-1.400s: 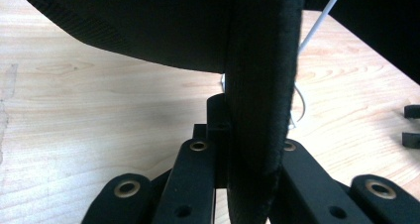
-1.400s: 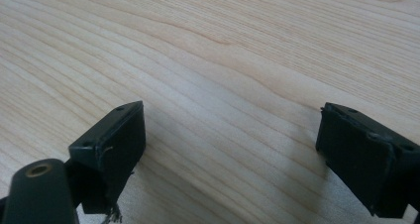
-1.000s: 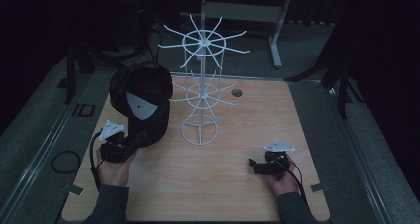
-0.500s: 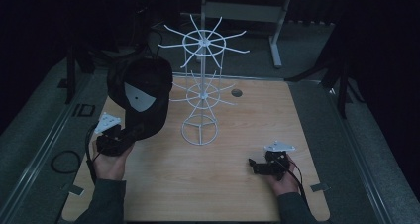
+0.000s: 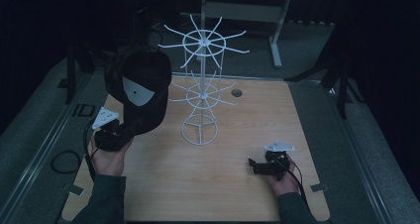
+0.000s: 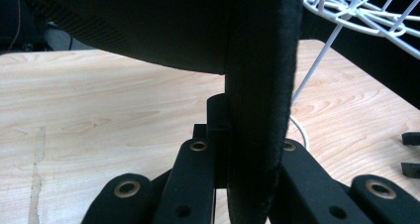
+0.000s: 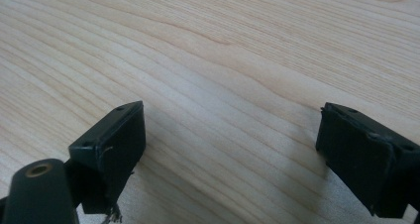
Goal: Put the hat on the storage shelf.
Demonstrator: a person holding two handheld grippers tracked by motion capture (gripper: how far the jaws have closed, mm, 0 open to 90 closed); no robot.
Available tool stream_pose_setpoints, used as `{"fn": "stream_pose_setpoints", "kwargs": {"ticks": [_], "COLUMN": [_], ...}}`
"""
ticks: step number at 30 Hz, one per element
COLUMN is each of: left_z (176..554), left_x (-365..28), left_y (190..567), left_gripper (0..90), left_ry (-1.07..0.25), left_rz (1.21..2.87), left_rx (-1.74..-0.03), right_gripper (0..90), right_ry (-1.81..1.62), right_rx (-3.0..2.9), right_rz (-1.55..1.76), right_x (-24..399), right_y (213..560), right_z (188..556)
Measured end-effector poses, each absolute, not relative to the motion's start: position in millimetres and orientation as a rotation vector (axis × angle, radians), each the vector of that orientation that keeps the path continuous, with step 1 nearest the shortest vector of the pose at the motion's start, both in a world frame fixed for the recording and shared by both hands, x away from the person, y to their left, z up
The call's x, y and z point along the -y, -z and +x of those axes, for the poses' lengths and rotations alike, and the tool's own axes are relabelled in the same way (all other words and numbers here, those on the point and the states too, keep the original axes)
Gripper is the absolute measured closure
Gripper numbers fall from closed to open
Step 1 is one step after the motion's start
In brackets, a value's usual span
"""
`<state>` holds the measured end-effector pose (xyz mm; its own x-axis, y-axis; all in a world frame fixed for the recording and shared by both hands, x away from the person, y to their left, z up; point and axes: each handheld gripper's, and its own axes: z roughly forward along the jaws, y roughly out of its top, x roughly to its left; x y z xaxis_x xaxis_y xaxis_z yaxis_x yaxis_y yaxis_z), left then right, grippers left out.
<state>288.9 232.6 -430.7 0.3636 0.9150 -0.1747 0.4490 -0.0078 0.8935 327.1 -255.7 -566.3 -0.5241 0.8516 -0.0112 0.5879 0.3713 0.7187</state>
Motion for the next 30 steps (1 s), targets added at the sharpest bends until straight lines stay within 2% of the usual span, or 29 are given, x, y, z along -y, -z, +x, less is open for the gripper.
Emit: {"fn": "stream_pose_setpoints", "kwargs": {"ticks": [30], "left_z": [287], "left_x": [-233], "left_y": [408], "left_gripper": [86.6], "left_ry": [-0.638], "left_rz": [1.591], "left_rx": [-1.216], "right_gripper": [11.7], "right_ry": [-0.947], "right_rx": [-2.256], "right_rz": [1.252], "right_x": [256], "right_y": [566], "right_z": [327]}}
